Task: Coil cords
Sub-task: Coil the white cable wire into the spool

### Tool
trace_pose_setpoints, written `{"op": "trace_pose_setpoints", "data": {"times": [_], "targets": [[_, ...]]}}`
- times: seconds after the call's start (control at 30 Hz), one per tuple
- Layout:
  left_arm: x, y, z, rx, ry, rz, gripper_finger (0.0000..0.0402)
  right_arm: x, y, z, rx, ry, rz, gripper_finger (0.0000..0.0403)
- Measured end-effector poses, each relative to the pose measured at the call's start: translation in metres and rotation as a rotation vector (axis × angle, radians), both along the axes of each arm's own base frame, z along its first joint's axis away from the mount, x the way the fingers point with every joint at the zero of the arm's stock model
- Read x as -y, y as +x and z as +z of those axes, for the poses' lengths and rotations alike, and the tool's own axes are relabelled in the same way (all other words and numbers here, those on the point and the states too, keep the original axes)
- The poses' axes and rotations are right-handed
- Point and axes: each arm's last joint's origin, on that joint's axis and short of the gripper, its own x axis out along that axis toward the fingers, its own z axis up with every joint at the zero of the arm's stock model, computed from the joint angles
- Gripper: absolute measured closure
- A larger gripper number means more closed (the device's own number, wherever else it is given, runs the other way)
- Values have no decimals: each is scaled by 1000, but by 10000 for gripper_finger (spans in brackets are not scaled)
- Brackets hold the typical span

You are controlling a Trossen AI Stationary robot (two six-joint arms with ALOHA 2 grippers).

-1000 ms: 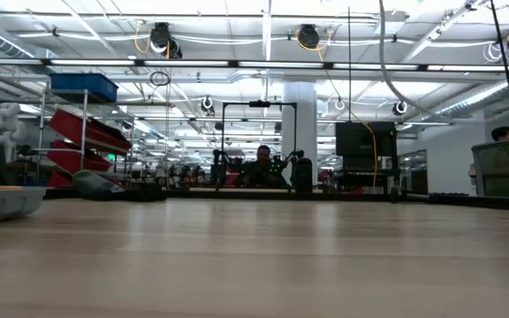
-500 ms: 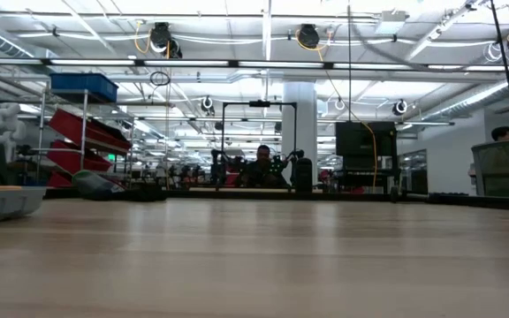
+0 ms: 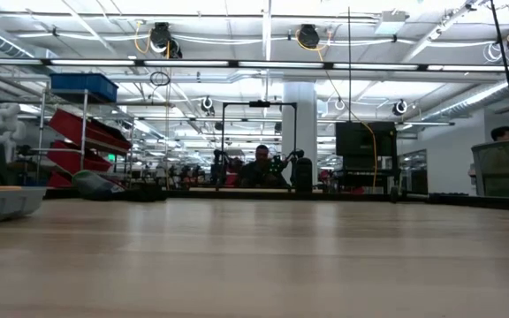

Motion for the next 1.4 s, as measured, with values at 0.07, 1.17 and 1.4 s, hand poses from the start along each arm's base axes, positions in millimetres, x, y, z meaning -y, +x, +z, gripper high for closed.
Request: {"op": "trace_pose_setpoints", "data": {"times": [0.07, 1.17, 1.4], "targets": [[0, -4, 4, 9, -3, 8, 401, -13, 13, -14, 64, 4, -38, 276], [-1, -10, 0, -50, 66, 165, 402, -45, 206, -130, 350, -145, -182, 252], [3, -13, -2, -64, 76, 155, 402, -56, 191, -127, 255, -265, -302, 257]]}}
